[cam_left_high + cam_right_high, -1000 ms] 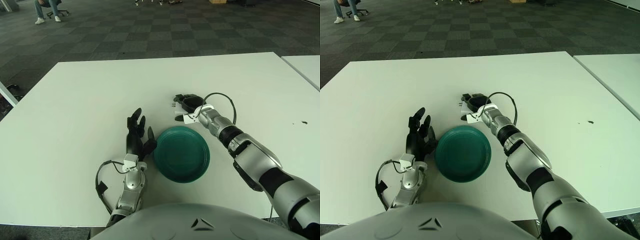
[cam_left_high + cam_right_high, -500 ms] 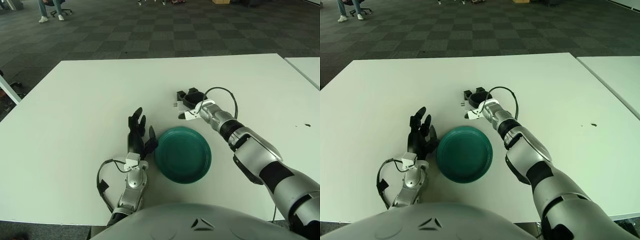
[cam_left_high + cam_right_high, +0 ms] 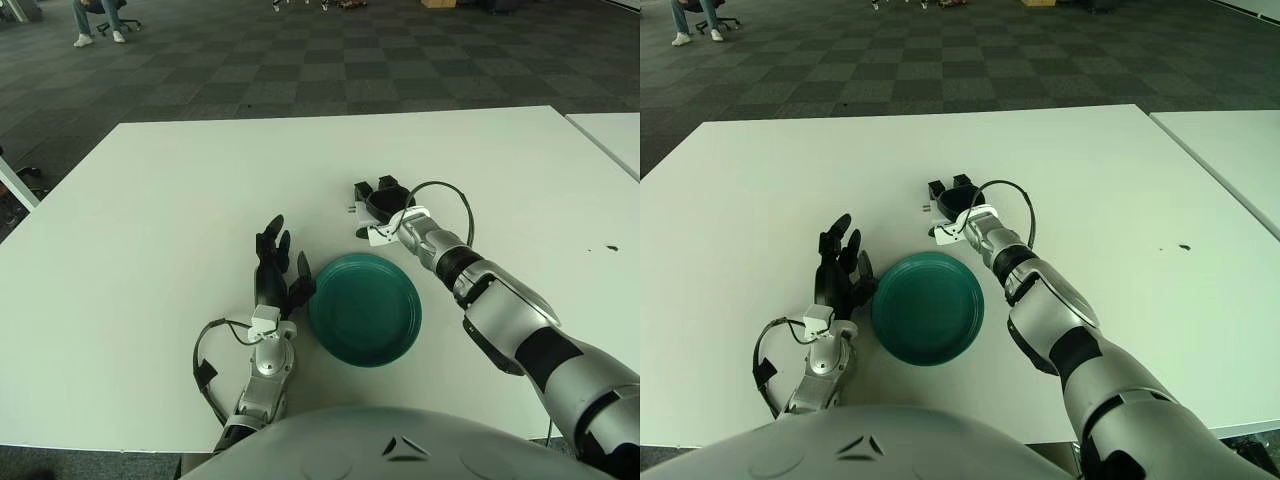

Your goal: Put the charger into the plate.

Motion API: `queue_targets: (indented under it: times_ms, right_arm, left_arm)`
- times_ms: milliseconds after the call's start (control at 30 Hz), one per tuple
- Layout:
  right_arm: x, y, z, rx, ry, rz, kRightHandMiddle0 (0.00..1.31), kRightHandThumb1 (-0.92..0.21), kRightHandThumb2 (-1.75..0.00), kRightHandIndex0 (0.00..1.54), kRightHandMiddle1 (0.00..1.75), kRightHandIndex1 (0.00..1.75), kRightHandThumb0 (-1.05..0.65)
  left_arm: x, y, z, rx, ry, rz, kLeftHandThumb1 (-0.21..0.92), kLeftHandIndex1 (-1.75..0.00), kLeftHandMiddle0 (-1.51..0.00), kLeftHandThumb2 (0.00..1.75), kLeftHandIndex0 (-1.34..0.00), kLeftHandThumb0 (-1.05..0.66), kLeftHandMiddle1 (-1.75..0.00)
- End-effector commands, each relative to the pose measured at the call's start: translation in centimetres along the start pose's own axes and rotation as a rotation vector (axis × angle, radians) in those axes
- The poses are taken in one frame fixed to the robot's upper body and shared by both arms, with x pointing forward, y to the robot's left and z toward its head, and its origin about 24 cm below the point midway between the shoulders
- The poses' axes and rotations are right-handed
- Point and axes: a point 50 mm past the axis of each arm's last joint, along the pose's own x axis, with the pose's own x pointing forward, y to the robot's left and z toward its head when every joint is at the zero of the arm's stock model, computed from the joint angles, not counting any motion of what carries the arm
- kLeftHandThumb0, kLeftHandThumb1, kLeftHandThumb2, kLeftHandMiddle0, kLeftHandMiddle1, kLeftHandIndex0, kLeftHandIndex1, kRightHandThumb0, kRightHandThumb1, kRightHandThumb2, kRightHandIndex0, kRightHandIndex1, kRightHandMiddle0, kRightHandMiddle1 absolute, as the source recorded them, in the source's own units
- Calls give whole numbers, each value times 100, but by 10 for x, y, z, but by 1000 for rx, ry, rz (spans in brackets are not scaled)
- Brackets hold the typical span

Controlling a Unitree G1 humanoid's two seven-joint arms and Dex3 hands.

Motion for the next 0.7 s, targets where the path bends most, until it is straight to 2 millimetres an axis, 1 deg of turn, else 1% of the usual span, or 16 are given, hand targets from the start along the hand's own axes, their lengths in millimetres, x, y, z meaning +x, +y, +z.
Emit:
queue_targets:
  times_ms: [0,100,233,300,400,433,567,600,633,667]
  right_arm:
    - [-32,67,-22,-38,116,242,35,-68,-85,63,175,175,-39]
    - [-30,62,-25,-39,132,220,35,-68,-85,63,175,175,-39]
    - [-27,51,-34,13,164,179,34,-69,-84,62,175,175,-39]
    - [-22,40,-36,36,160,150,35,-68,-85,62,175,175,-39]
    - [-12,14,-39,64,151,100,36,-66,-87,63,175,175,-39]
    - [-9,9,-39,67,149,90,36,-66,-88,63,175,175,-39]
    - [2,-30,-39,75,118,-12,37,-65,-89,68,175,175,-39]
    - [6,-46,-37,79,101,-56,37,-65,-89,69,175,175,-39]
    - [8,-56,-35,83,89,-85,37,-65,-90,69,175,175,-39]
    - [9,-62,-34,85,83,-101,37,-64,-90,70,175,175,-39]
  left_arm:
    - [-31,-3,-36,24,198,29,92,-73,-36,96,0,-93,-1]
    - [-31,-3,-36,23,197,28,92,-73,-37,96,0,-93,-1]
    - [-31,-2,-35,29,196,24,92,-73,-37,96,0,-93,-1]
    - [-32,-2,-35,33,194,23,92,-72,-37,97,0,-94,-1]
    - [-32,-2,-35,39,187,25,92,-70,-36,97,0,-95,0]
    - [-32,-2,-34,41,185,26,92,-70,-36,97,0,-95,0]
    - [-33,-3,-33,55,181,32,92,-68,-34,97,0,-97,0]
    - [-33,-3,-33,57,185,35,92,-67,-33,97,0,-97,0]
    - [-32,-3,-34,58,188,37,92,-67,-33,97,0,-97,0]
    - [-32,-3,-34,59,190,38,92,-68,-33,96,0,-97,0]
